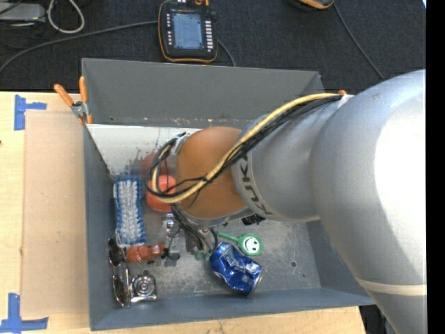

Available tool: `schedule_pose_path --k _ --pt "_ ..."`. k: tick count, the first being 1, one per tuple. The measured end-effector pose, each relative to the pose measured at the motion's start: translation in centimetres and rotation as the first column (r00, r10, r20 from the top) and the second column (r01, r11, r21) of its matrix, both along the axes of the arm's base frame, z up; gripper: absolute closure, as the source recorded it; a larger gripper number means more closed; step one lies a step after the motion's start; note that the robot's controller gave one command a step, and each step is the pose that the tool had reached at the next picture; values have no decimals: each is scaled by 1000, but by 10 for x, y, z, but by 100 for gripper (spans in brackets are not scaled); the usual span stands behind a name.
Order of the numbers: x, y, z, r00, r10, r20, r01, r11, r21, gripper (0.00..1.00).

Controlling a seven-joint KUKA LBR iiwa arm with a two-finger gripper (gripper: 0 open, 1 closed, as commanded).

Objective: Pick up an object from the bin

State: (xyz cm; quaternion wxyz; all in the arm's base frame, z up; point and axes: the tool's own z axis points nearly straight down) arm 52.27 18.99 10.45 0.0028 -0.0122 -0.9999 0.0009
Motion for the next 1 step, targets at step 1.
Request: schedule_pose_path --k 1 --pt "-1 2 90 1000 4 -3 -4 1000 -1 100"
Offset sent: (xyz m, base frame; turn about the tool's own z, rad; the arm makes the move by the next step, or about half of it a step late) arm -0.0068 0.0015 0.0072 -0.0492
